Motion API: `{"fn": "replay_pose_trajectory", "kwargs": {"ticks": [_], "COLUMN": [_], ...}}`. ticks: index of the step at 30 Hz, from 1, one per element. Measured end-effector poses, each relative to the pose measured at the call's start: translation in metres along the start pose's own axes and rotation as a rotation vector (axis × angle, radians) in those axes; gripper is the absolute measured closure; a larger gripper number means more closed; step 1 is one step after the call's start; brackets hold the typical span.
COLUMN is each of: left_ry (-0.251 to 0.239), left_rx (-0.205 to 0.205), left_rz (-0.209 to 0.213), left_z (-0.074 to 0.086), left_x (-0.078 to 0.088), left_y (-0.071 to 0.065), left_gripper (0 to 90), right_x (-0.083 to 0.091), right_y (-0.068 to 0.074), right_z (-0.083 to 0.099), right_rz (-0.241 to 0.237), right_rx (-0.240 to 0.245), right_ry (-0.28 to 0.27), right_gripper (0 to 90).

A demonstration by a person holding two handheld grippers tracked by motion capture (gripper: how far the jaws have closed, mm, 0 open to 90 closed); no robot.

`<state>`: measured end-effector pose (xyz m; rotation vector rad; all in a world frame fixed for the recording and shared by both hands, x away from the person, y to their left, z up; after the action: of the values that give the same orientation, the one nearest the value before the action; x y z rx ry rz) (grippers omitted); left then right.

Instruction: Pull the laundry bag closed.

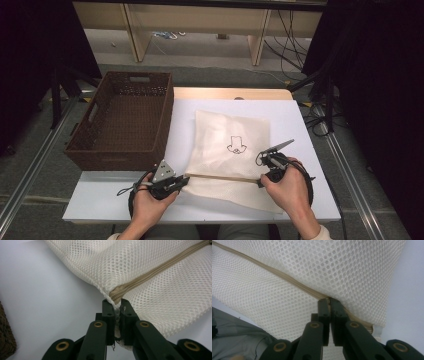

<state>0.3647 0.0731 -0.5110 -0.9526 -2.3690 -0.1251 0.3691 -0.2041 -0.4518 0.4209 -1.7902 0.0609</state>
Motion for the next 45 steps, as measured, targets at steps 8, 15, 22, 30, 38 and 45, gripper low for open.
{"fn": "replay_pose_trajectory", "kwargs": {"ticks": [8, 15, 22, 30, 38, 45], "left_ry": [0.004, 0.0, -0.005, -0.005, 0.001, 0.0], "left_rx": [-0.005, -0.001, -0.016, -0.012, -0.01, -0.018], "left_rz": [0.0, 0.0, 0.004, 0.006, 0.001, 0.003], "left_z": [0.0001, 0.0, -0.0006, -0.0004, -0.0002, -0.0003], "left_x": [0.0003, 0.0, -0.0001, -0.0004, 0.0002, 0.0], "left_y": [0.0002, 0.0001, 0.0004, 0.0003, 0.0006, 0.0007], "left_gripper": [83.9, 83.9, 83.9, 83.9, 83.9, 83.9], "right_x": [0.0016, 0.0012, 0.0011, 0.0018, 0.0016, 0.0021], "right_y": [0.0019, -0.0003, -0.0004, -0.0029, -0.0052, -0.0055], "right_z": [0.0018, 0.0026, 0.0034, 0.0042, 0.0044, 0.0057], "right_rz": [-0.008, -0.001, -0.003, -0.003, 0.001, -0.002], "right_rx": [-0.038, -0.038, -0.042, -0.049, -0.037, -0.058], "right_ry": [0.018, 0.017, 0.021, 0.022, 0.018, 0.025], "right_gripper": [88.3, 88.3, 88.3, 88.3, 88.3, 88.3]}}
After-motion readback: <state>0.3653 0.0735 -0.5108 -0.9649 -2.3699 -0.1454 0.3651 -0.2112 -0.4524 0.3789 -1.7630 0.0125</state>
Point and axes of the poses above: each handheld gripper's, and its own axes: x roughly backward along the jaws, z roughly out of its underside, y roughly to its left, the point moved 6 cm from there along -x, roughly forward along the jaws, and after that the axes turned 1 degree about -z, right-handed, at the moved point
